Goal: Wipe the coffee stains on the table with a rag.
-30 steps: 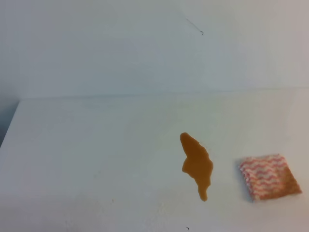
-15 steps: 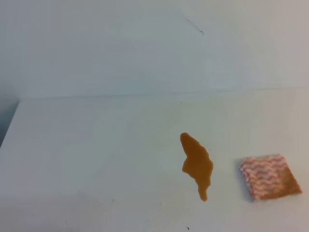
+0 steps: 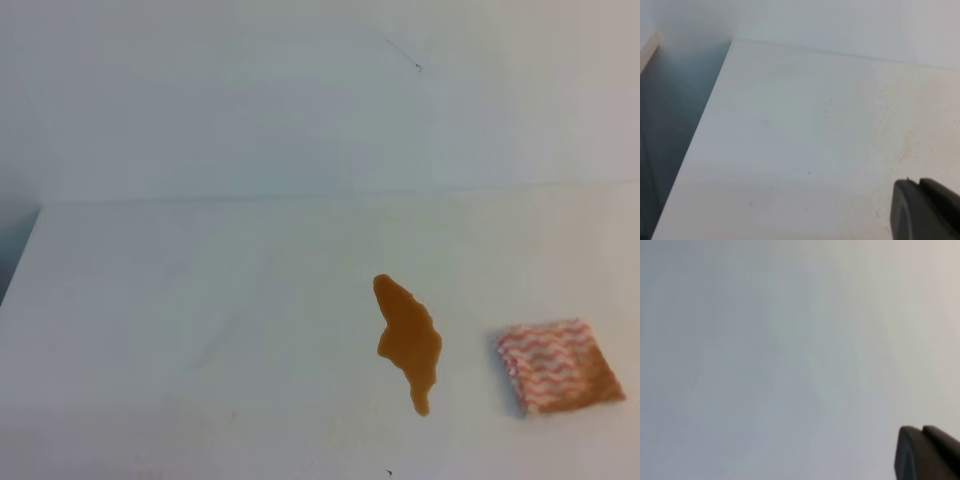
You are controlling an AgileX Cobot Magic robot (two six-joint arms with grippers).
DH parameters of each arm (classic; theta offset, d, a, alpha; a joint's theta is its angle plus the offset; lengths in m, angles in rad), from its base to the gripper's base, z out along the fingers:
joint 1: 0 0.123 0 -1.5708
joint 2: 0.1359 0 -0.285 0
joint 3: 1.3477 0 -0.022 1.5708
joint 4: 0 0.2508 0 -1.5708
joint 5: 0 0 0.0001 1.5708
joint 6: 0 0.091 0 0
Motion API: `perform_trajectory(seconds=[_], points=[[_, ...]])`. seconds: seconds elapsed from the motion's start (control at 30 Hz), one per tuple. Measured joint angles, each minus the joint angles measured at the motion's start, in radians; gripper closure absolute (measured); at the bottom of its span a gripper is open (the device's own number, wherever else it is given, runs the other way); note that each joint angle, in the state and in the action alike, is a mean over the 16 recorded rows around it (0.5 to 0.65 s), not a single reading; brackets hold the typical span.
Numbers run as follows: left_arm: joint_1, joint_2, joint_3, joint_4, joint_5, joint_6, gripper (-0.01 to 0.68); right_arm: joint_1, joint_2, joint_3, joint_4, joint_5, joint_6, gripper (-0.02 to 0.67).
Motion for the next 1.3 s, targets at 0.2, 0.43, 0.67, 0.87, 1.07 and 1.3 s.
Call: perform_trajectory(seconds=[0.2,0.43,0.67,0.87,1.07,1.3], points=[[0.0,0.005,-0.008,0.0,0.003,0.0,0.674,0.0,0.151,-0.173,0.024,0.353,-0.019,0.653],[0.0,0.002,-0.003,0.0,0.001,0.0,0.674,0.003,0.338,-0.338,0.09,0.704,-0.116,0.653],[0.0,-0.002,0.003,0.0,-0.001,0.0,0.674,0.027,0.45,-0.434,0.2,0.899,-0.267,0.653],[0.0,-0.002,0.003,0.0,-0.001,0.0,0.674,0.068,0.561,-0.486,0.258,0.986,-0.384,0.653],[0.0,0.005,-0.008,0.0,0.003,0.0,0.674,0.105,0.746,-0.552,0.27,1.079,-0.467,0.652],[0.0,0.005,-0.008,0.0,0.003,0.0,0.674,0.12,0.977,-0.624,0.317,1.099,-0.51,0.601]])
